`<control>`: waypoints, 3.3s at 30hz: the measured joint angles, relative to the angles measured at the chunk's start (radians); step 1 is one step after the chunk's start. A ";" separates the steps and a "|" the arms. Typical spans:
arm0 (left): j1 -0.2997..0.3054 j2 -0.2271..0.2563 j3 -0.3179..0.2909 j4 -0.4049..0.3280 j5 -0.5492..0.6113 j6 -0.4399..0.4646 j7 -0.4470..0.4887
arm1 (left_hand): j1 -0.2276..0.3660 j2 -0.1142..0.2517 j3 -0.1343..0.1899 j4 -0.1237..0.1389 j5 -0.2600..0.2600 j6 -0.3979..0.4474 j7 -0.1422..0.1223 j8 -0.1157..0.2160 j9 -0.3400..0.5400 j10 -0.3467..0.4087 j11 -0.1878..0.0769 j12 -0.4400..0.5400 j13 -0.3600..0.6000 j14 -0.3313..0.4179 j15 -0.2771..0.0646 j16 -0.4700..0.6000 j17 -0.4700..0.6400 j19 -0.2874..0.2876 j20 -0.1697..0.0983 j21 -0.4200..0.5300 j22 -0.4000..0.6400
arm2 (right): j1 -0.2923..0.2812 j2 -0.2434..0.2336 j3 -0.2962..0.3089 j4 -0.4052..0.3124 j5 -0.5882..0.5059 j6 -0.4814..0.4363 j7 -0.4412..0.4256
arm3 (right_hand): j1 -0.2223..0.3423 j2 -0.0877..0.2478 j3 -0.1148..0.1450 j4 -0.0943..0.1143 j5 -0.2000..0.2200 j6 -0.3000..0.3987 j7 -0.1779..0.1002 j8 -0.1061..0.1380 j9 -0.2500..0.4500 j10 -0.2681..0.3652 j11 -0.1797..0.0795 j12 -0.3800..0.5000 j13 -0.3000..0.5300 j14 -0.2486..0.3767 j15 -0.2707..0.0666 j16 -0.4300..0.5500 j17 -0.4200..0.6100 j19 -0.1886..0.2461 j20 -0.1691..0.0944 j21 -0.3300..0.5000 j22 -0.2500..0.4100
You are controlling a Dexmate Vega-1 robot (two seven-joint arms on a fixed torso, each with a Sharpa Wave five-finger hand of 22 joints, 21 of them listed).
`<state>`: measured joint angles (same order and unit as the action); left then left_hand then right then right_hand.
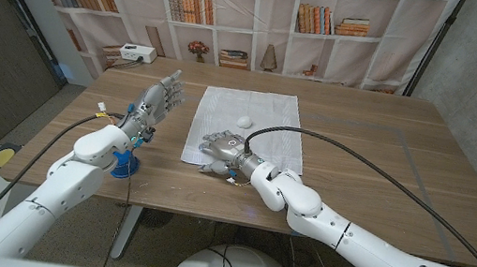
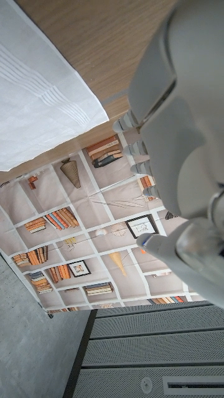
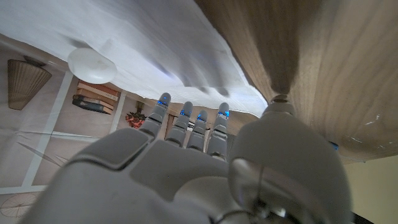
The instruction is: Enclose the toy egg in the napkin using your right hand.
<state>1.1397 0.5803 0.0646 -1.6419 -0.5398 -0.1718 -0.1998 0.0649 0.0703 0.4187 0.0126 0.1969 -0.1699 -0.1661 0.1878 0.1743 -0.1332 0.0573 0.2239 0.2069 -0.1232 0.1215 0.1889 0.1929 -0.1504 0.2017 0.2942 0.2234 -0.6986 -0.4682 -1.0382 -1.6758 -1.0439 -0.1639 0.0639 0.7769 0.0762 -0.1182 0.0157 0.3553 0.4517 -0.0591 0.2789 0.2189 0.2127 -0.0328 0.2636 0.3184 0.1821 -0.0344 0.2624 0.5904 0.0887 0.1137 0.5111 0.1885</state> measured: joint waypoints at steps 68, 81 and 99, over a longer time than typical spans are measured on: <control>-0.025 0.005 0.000 0.023 -0.013 0.017 -0.002 | 0.000 0.000 0.004 0.004 0.000 0.000 0.000 0.000 0.000 0.000 0.000 0.000 0.000 0.000 0.000 0.000 -0.002 0.000 0.000 0.000 0.002 | -0.065 0.085 0.046 0.138 0.068 -0.101 -0.569 | 0.306 0.121 0.178 -0.066 0.015 0.452 0.022 0.195 0.078 0.398 -0.141 0.147 0.055 0.298 -0.014 0.023 -0.004 0.222 -0.155 0.041 0.000; -0.027 0.000 0.006 0.027 -0.009 0.019 0.008 | 0.000 0.000 0.004 0.004 0.000 0.000 0.000 0.000 0.000 0.000 0.000 0.000 0.000 0.000 0.000 0.000 -0.002 0.000 0.000 0.000 0.002 | -0.057 0.110 0.078 0.166 0.133 -0.100 -0.659 | 0.297 0.112 0.199 -0.046 0.016 0.449 0.026 0.195 0.087 0.398 -0.140 0.155 0.075 0.298 -0.014 0.015 0.002 0.222 -0.155 0.048 0.000; -0.016 -0.009 0.007 0.014 -0.005 0.024 0.038 | 0.000 0.000 0.004 0.004 0.000 0.000 0.000 0.000 0.000 0.000 0.000 0.000 0.000 0.000 0.000 0.000 -0.002 0.000 0.000 0.000 0.002 | 0.034 0.181 0.091 0.315 0.221 -0.096 -0.741 | 0.294 0.109 0.211 -0.025 0.016 0.432 0.034 0.195 0.125 0.389 -0.150 0.162 0.102 0.298 -0.014 0.000 0.014 0.222 -0.155 0.049 0.000</control>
<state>1.1240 0.5709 0.0713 -1.6276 -0.5452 -0.1473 -0.1615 0.0649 0.0703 0.4230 0.0166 0.1969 -0.1699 -0.1661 0.1878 0.1743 -0.1331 0.0572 0.2239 0.2066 -0.1232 0.1215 0.1888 0.1909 -0.1504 0.2017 0.2943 0.2252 -0.6647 -0.2870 -0.9471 -1.3605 -0.8232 -0.2595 -0.6767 1.0709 0.1853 0.0928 -0.0092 0.3714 0.8836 -0.0249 0.4741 0.3439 0.6021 -0.1828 0.4258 0.4200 0.4805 -0.0483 0.2620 0.6044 0.3108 -0.0411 0.5600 0.1885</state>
